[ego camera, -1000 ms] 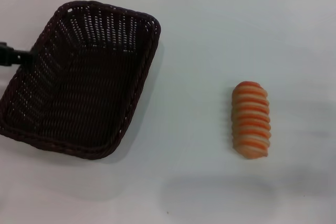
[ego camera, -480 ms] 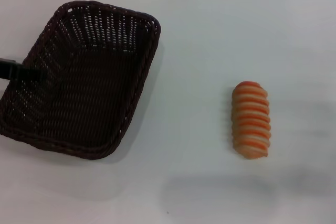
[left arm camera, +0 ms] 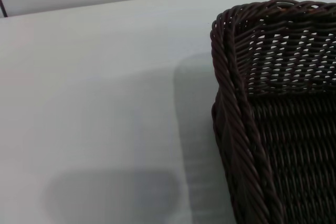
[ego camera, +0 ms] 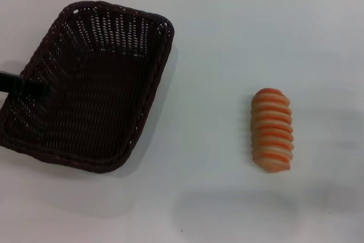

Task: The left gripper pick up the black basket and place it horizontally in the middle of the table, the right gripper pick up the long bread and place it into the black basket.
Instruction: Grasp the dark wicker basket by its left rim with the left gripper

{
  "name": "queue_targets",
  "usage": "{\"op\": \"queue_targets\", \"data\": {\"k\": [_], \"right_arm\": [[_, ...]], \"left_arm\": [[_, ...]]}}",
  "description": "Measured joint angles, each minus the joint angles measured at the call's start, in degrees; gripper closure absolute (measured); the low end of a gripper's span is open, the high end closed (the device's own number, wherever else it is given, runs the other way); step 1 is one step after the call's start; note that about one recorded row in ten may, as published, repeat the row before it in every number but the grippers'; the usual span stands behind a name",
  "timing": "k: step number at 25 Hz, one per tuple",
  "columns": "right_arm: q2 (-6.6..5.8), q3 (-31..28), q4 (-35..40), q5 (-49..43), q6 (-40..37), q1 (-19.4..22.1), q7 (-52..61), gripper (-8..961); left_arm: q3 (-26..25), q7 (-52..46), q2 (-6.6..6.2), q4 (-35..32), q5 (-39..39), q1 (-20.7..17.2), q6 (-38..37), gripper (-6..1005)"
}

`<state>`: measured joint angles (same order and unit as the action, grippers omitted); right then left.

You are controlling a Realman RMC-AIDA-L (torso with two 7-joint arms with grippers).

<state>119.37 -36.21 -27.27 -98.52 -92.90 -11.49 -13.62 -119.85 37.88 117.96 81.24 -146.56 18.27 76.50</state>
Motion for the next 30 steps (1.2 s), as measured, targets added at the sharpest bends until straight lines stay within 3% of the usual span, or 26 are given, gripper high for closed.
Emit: {"op": "queue_targets", "data": {"k": [7, 11, 19, 23, 26, 28, 30], "right_arm": [[-0.02, 0.00, -0.06, 0.00, -0.01, -0.03, 0.00, 238], [-0.02, 0.00, -0.13, 0.00, -0.02, -0.02, 0.00, 238], [-0.02, 0.00, -0.11, 0.00, -0.10, -0.34, 0.00, 239], [-0.02, 0.00, -0.06, 0.10, -0.10, -0.42, 0.00, 239], [-0.02, 0.00, -0.17, 0.22, -0.19, -0.38, 0.00, 239], [-0.02, 0.00, -0.19, 0.24, -0.27, -0.33, 0.00, 239], [0.00, 0.00, -0.23, 0.29, -0.45, -0.23, 0.00, 239]], "left_arm": [[0.34, 0.23, 0.05, -0.04, -0.62, 0.24, -0.48, 326], [0.48, 0.13, 0.16, -0.07, -1.74, 0.60, -0.42, 508], [0.02, 2.39, 0.07, 0.50, -0.61, 0.64, -0.39, 573], [-5.09, 7.88, -0.37, 1.29, 5.17, 1.44, 1.96, 618], [-12.28, 14.20, -1.00, 1.35, 9.30, 4.73, 7.64, 653], [-13.52, 15.04, -1.18, 1.24, 9.52, 5.48, 8.51, 676], [-15.03, 16.04, -1.66, 0.98, 9.81, 6.69, 9.63, 806]]}}
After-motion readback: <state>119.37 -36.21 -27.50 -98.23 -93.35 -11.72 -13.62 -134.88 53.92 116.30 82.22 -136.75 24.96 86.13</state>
